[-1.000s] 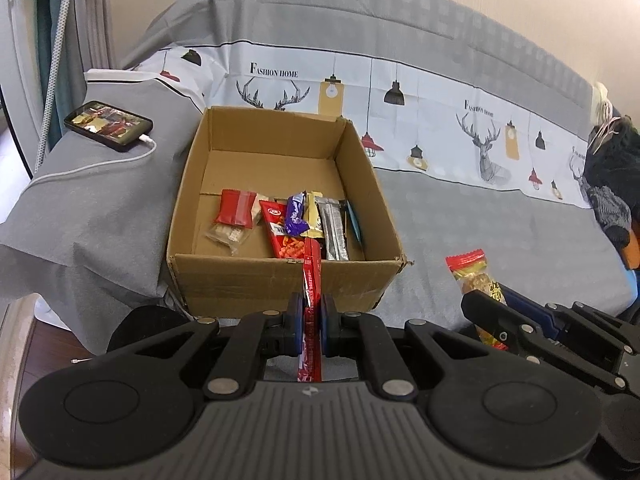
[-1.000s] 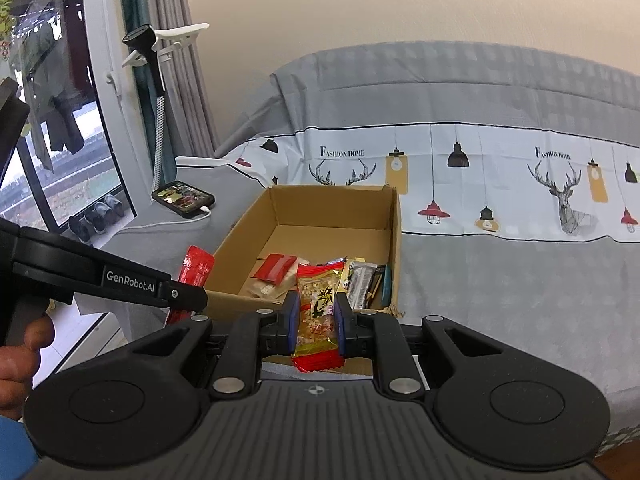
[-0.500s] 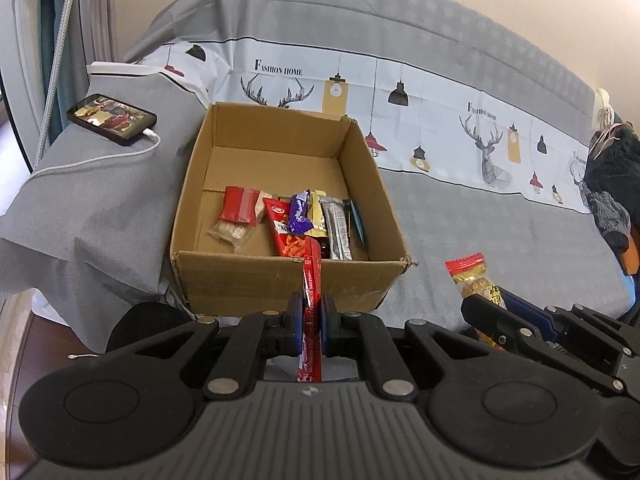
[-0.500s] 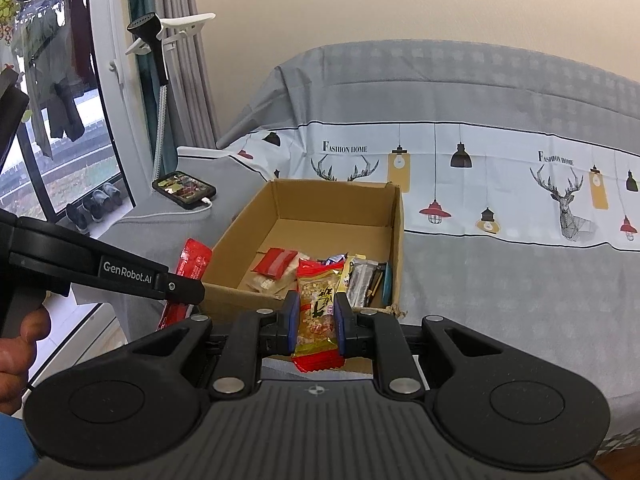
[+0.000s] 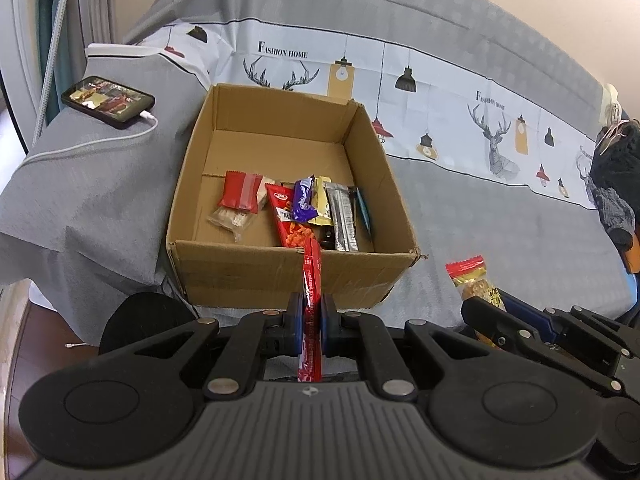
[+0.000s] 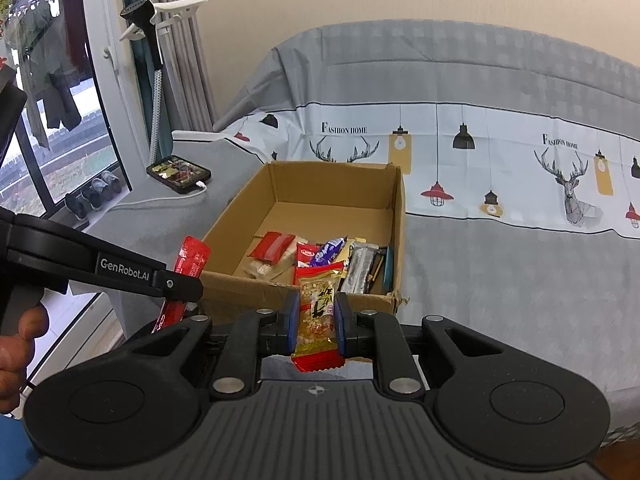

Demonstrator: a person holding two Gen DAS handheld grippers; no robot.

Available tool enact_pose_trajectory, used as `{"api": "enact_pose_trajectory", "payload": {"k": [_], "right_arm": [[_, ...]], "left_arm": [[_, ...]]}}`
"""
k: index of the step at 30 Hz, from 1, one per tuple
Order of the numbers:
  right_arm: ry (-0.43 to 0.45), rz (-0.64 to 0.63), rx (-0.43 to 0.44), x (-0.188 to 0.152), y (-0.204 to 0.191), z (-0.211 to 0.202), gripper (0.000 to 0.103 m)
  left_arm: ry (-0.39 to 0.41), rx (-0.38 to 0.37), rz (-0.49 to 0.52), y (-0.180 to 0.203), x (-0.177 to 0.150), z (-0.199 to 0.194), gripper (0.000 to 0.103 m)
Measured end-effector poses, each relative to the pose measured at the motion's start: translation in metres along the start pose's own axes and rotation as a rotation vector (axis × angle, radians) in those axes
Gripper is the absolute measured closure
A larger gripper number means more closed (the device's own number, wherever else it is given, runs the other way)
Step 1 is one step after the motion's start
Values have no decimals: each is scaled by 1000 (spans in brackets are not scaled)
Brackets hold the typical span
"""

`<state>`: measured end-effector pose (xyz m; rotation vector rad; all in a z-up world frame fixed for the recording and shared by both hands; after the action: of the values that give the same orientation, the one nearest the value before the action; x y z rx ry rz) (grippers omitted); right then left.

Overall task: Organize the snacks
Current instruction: 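Carry the red stick and orange candy over the box with both tools, then open both tools to drop the red stick and orange candy into the box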

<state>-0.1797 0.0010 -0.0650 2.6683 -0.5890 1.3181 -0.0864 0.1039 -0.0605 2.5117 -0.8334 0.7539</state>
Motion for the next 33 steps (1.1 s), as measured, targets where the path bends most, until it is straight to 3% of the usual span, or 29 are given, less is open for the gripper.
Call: {"api": "enact_pose_trajectory", "payload": {"k": [9, 22, 33], "right_arm": [[-20, 34, -30, 11, 10, 23, 84], [-19, 46, -35, 58, 21, 90, 84], [-65, 78, -41, 85, 33, 176, 84]], "left_arm": [[7, 23, -26, -19, 23, 15, 94], [55, 71, -3, -46, 111, 54, 94], [-32, 99, 39, -57, 145, 135, 94]]}}
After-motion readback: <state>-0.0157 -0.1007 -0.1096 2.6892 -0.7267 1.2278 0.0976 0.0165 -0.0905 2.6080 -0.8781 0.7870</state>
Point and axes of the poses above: each gripper's, at about its wrist camera, not at the fingertips, and z roughly the way its jaws point, y to its right, x to its top, the point moved 10 cm from there along z, roughly the way its jaws point, and after that the axes turned 4 degrees about -x, right-handed, at the moved point
